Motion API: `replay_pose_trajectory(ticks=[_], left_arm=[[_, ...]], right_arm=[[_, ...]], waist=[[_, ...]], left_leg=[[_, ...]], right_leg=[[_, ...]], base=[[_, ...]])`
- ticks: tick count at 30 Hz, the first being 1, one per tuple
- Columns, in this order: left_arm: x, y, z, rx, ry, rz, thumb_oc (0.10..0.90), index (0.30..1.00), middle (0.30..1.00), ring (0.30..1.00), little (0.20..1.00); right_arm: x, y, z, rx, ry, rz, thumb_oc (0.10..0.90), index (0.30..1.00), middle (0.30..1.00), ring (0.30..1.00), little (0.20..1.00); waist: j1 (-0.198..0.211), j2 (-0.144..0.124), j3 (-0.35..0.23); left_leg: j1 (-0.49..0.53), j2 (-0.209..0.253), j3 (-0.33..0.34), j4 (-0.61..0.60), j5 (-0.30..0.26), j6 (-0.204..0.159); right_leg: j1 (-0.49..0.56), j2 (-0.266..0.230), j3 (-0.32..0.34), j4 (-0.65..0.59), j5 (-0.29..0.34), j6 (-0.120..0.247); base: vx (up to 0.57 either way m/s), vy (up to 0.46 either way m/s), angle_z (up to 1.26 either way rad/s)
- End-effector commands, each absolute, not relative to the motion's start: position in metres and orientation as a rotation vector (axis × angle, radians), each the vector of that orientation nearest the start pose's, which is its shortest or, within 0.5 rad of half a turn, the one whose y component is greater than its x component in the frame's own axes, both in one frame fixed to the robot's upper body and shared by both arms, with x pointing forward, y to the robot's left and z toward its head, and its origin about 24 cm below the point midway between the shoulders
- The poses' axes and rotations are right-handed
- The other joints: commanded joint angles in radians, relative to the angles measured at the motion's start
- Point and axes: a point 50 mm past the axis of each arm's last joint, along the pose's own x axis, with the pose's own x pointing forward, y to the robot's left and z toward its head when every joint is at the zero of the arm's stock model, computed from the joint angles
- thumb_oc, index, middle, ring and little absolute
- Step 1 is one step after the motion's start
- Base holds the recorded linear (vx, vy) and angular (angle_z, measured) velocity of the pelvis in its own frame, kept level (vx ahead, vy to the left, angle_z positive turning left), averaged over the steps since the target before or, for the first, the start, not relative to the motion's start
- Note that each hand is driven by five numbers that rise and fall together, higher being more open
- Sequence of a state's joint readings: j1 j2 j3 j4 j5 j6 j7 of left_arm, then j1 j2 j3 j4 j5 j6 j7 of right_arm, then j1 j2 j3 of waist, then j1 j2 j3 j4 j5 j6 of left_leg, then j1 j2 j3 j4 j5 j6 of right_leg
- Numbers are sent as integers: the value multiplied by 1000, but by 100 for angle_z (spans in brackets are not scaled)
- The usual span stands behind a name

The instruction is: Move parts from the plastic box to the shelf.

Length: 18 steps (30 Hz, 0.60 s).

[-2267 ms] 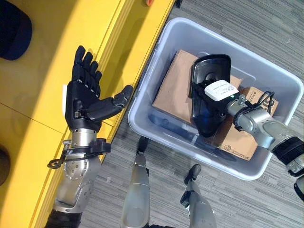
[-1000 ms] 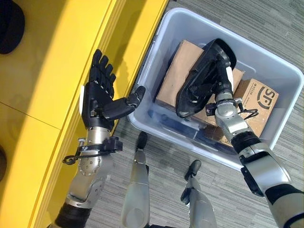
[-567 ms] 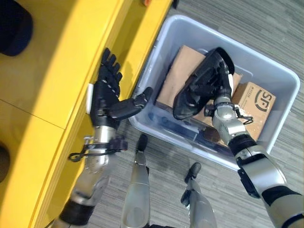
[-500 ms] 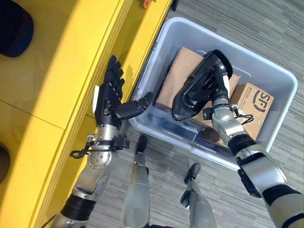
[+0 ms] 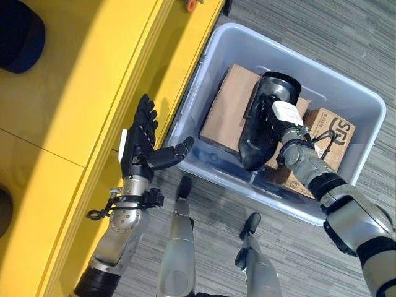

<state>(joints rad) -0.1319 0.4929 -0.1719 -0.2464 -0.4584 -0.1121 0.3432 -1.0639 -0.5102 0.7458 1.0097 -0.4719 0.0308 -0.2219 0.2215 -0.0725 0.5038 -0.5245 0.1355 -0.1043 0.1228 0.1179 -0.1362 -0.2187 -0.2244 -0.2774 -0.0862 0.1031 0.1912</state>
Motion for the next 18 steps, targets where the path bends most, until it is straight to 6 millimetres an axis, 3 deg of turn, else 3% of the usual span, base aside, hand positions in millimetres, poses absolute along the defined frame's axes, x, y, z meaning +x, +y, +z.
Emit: replay_pose_trajectory(ticks=[1, 12, 18], left_arm=[[240, 176, 200, -54, -735, -30, 900, 1000, 1000, 1000, 1000], [237, 167, 203, -50, -762, -79, 900, 1000, 1000, 1000, 1000], [236, 169, 203, -46, -765, -76, 900, 1000, 1000, 1000, 1000]], right_arm=[[403, -222, 140, -1974, 28, 38, 900, 1000, 1000, 1000, 1000], [401, -240, 158, -2221, 34, 77, 900, 1000, 1000, 1000, 1000], [403, -241, 183, -2302, -12, 58, 900, 1000, 1000, 1000, 1000]], waist=[[-9, -31, 14], [-6, -36, 9], [-1, -44, 6]], left_leg=[[-76, -19, 26, -46, 70, 19], [-79, -21, 20, -49, 72, 15], [-82, -24, 17, -47, 72, 12]], right_leg=[[225, 63, 29, 25, -275, -39], [233, 63, 22, 16, -280, -37], [239, 64, 17, 12, -281, -34]], base=[[0, 0, 0], [0, 0, 0], [0, 0, 0]])
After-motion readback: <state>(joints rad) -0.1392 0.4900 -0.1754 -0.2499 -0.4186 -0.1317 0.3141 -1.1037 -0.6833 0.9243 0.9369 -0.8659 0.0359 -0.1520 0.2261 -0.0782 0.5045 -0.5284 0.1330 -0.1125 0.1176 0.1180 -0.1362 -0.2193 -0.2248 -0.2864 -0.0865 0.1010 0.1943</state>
